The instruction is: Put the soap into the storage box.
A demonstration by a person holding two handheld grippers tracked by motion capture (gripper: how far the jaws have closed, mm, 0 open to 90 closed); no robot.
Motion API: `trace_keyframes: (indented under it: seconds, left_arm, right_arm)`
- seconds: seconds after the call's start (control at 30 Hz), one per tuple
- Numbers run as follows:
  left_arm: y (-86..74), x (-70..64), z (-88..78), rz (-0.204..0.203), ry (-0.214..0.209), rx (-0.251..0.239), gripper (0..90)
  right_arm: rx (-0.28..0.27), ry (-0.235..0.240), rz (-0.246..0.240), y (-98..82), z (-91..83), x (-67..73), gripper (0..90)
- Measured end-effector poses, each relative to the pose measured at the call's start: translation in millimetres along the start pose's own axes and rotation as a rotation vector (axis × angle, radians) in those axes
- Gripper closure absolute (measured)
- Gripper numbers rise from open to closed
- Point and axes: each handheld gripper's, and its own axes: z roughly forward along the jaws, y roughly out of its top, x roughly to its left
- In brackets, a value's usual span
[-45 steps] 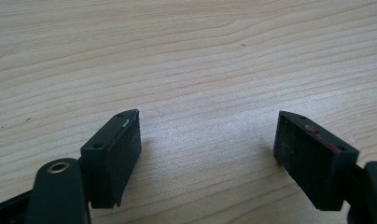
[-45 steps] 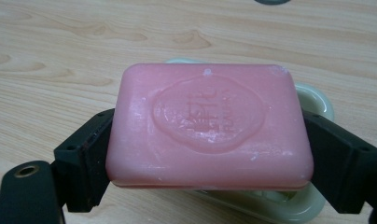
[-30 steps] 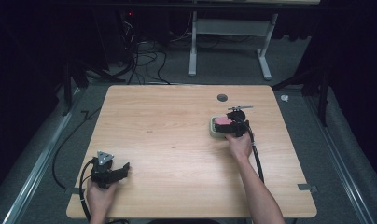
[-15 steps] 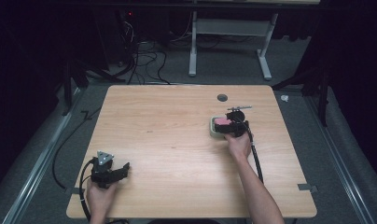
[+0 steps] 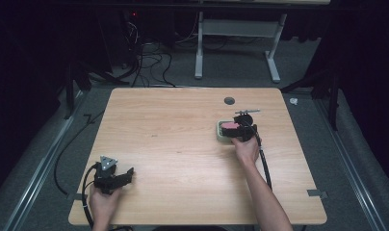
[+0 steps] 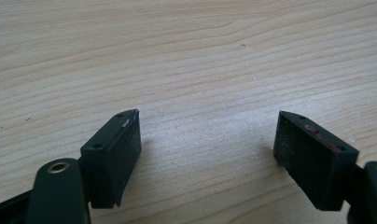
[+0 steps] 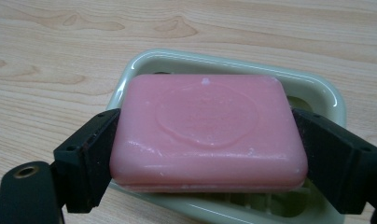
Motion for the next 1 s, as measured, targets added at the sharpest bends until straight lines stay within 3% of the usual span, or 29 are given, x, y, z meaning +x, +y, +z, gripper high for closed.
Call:
trace_keyframes:
  seconds: [0.13,0.33,1.0]
  left_arm:
    - [0.0,0.0,0.0,0.0,0.0,0.0,23.6]
    - [0.0,0.0,0.0,0.0,0.0,0.0,23.6]
    - [0.0,-0.1,-0.1,0.001,-0.003,0.001,23.6]
  right_arm:
    - [-0.008,-0.002,-0.004,0.4,-2.3,0.4,12.9]
    - [-0.071,0.023,-0.005,4.1,-20.1,-0.9,12.8]
    - [-0.12,0.072,-0.028,1.0,-57.8,-9.7,13.3]
